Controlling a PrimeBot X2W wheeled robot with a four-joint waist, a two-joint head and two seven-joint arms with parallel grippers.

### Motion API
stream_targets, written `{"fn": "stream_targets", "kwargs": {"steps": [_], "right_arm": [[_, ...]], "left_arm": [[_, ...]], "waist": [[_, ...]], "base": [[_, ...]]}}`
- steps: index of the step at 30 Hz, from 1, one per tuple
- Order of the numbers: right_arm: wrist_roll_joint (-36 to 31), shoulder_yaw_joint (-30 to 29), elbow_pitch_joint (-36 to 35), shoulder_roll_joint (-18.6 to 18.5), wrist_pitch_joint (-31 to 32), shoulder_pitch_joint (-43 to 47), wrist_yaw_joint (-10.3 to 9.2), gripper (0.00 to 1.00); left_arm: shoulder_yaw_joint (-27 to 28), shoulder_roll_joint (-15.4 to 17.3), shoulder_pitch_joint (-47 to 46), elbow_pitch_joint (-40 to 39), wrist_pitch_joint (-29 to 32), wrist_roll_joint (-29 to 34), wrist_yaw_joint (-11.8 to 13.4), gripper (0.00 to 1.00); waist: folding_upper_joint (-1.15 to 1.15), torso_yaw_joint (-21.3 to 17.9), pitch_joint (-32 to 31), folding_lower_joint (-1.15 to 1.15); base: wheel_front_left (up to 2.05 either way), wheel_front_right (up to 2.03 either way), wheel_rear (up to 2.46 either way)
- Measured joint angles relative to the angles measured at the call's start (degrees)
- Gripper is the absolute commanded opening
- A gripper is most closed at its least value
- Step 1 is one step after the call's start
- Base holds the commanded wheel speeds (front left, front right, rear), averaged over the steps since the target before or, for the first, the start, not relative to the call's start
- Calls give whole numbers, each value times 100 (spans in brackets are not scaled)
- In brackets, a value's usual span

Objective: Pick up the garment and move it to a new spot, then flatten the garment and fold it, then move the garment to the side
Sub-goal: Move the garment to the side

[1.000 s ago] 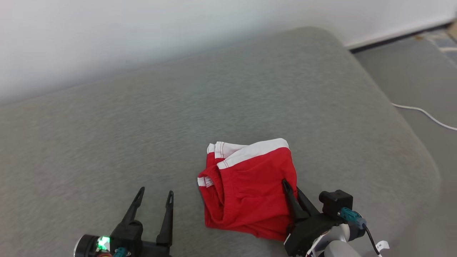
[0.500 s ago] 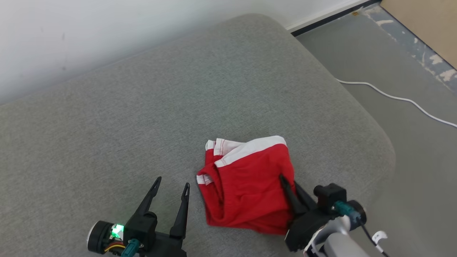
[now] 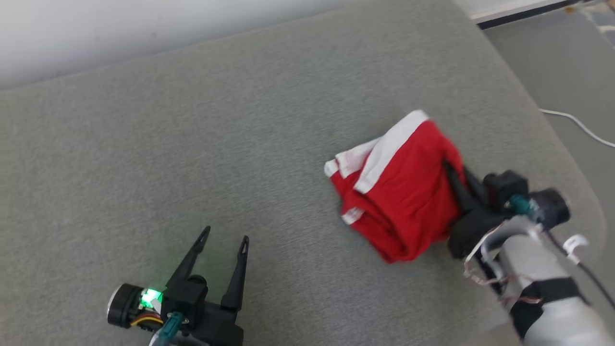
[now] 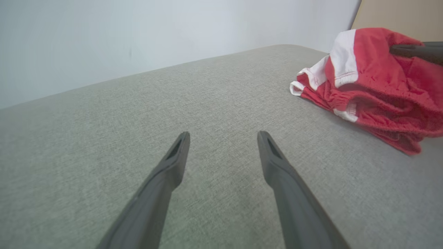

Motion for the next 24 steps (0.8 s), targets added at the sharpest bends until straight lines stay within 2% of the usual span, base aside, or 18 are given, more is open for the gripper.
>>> {"fn": "stream_targets", "kwargs": {"steps": [7,16,23,24], "right_arm": [[-550,-608,677,-466,2,-927,0,0],[-1693,-2516,1298,-1319,1,-1705,0,0],[-2851,-3766,1368,-1615,19,-1935,0,0],[-3018,-3944,1354,-1623,59,-1951,0,41]], "left_arm": [[-52,142,-263,-127,0,86,20,100],[-193,305,-505,-343,0,143,111,100],[-256,357,-507,-379,-4,105,200,100],[-261,357,-508,-380,-7,96,202,100]], "waist": [[0,439,356,0],[0,1057,769,1],[0,1405,1042,0],[0,1436,1071,0]], "base": [[0,0,0],[0,0,0],[0,0,0],[0,0,0]]}}
